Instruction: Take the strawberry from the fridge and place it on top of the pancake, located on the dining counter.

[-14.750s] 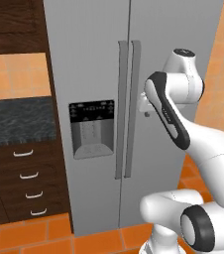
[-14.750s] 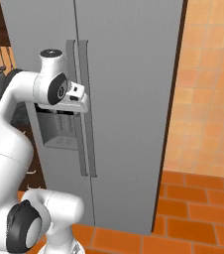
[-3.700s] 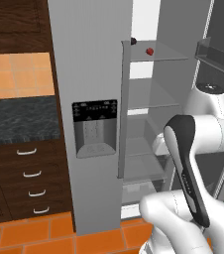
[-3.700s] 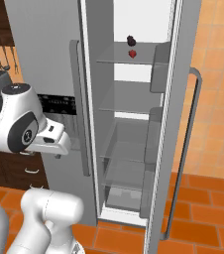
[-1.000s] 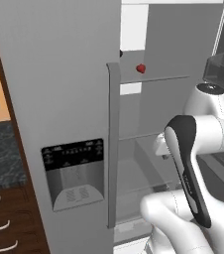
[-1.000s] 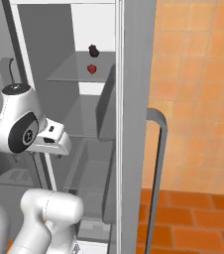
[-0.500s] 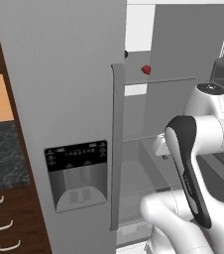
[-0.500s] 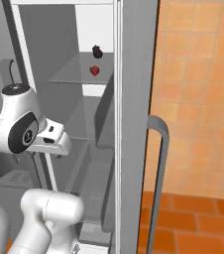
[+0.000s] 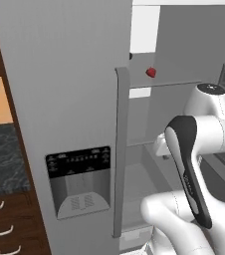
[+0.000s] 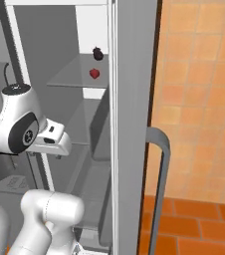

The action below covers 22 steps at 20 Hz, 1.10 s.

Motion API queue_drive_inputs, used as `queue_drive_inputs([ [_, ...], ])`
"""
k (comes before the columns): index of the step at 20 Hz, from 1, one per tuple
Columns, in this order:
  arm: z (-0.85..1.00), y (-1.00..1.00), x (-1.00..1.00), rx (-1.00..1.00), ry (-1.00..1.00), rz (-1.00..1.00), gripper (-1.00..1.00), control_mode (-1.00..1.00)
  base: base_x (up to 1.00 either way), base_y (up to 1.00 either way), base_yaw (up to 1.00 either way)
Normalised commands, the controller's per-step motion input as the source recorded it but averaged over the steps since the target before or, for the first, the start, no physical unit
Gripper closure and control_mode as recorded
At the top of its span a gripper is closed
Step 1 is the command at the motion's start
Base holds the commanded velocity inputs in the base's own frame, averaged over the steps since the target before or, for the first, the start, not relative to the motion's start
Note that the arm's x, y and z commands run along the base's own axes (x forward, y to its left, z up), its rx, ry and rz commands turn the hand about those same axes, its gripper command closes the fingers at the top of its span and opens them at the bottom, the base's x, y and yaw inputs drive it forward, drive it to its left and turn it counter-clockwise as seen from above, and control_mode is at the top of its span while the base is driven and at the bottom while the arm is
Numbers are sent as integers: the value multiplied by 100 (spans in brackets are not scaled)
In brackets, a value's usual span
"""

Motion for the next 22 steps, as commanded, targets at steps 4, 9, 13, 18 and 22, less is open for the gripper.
queue_drive_inputs([
  [4,0,0,0,0,0,0,-100,100,7,-30,0],
  [9,0,0,0,0,0,0,-100,100,4,-25,0],
  [13,0,0,0,0,0,0,-100,100,4,-33,-2],
  [18,0,0,0,0,0,0,-100,100,6,-27,-1],
  [22,0,0,0,0,0,0,-100,100,0,0,0],
])
